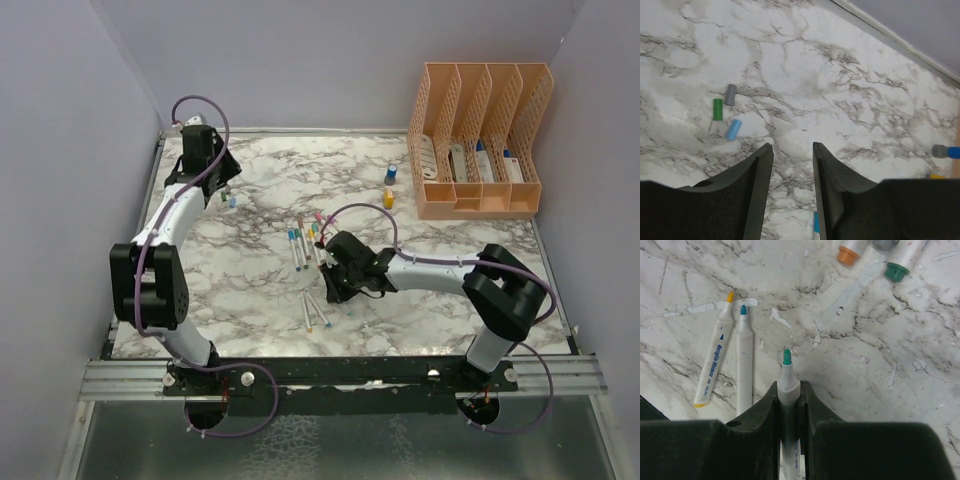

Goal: Open the pen caps

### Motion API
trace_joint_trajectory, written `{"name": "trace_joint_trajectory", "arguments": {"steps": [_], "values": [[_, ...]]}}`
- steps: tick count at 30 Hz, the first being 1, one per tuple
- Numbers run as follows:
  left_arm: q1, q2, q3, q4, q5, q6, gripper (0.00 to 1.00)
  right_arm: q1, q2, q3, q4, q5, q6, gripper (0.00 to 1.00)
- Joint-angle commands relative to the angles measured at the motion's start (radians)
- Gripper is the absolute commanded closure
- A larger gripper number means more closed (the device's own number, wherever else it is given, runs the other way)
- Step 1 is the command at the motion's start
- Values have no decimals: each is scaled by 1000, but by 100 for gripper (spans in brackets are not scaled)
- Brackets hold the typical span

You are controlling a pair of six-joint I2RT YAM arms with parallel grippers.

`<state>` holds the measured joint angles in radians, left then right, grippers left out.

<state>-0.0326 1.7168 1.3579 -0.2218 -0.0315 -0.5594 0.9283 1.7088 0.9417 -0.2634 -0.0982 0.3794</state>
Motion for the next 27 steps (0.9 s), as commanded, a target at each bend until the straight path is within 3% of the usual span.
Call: {"name": "trace_joint_trajectory", "arguments": {"steps": [1,3,9,18,27], "values": [[1,-115,-153,145,131,-86,59,33,24,19,24,-6,51,92],[0,-157,-221,202,152,-104,59,38,26,19,23,-5,64,86],[-6,-241,-349,259,189,-139,59,41,-10,36,-5,23,86,50],[-39,-353,-499,341,246,-183,55,-15,-102,206,-111,231,-29,36],[-92,-443,-599,404,269,-212,42,-204,88,405,-172,350,-245,35]]}}
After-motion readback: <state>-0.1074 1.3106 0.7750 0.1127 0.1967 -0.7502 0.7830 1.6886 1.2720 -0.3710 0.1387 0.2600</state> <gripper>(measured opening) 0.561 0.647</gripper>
